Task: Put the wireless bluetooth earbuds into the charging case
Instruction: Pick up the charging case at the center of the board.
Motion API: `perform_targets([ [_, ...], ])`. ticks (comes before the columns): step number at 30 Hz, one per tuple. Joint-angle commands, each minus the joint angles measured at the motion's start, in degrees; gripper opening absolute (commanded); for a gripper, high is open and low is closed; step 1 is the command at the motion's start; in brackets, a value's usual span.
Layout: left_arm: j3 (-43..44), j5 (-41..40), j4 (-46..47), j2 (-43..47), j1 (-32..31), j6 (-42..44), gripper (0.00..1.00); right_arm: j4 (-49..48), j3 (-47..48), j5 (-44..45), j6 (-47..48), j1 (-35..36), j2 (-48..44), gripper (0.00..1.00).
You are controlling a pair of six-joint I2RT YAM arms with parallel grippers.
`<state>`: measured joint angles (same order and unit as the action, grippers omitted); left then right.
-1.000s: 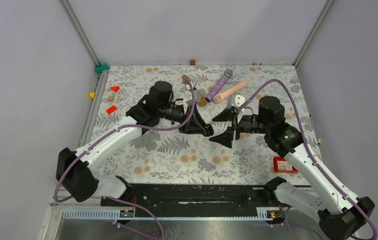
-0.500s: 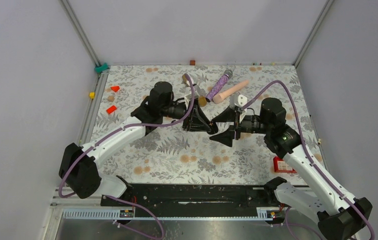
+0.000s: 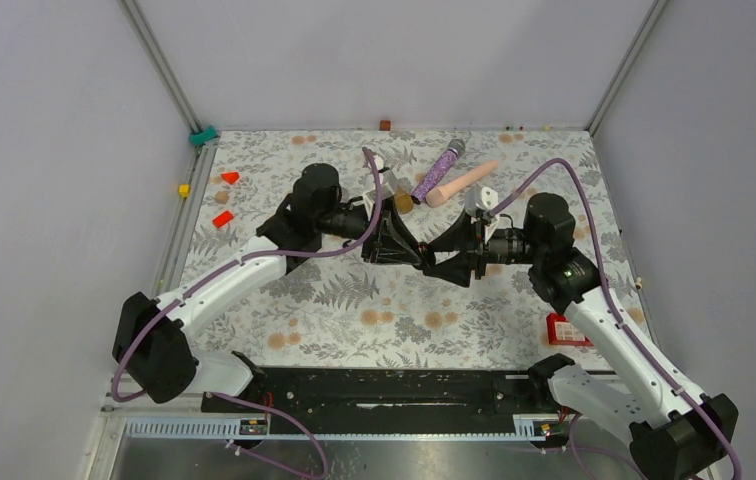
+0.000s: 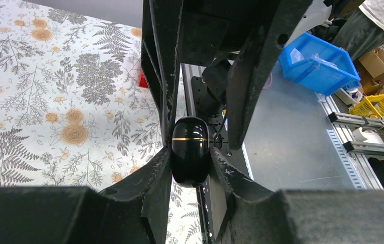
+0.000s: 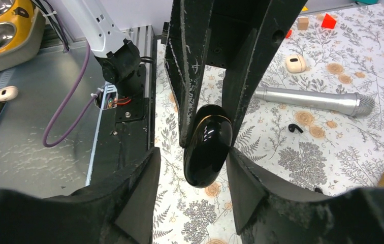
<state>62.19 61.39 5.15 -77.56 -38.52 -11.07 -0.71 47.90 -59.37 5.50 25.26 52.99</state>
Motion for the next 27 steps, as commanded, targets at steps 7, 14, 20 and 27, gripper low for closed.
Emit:
perform_targets([
  [7, -1.03, 2.59, 4.89, 2.37, 0.08, -0.79, 0.21, -3.77, -0.25, -3.3, -1.79, -0.36, 1.21, 0.4],
  [14, -0.96, 2.26, 4.87, 2.32, 0.06, -0.84, 0.21, -4.51, -0.52, -4.9, -2.56, -0.38, 1.84, 0.32],
  [20, -0.81, 1.82, 4.37, 2.36, 0.03, -0.62, 0.3, -5.65, -0.39, -7.14, -4.41, -0.38, 2.22, 0.16],
  [27, -0.44, 1.78, 2.99, 2.84, 0.6, 0.52, 0.95, -1.62, 2.13, -6.23, -2.69, -0.38, 0.26, 0.12],
])
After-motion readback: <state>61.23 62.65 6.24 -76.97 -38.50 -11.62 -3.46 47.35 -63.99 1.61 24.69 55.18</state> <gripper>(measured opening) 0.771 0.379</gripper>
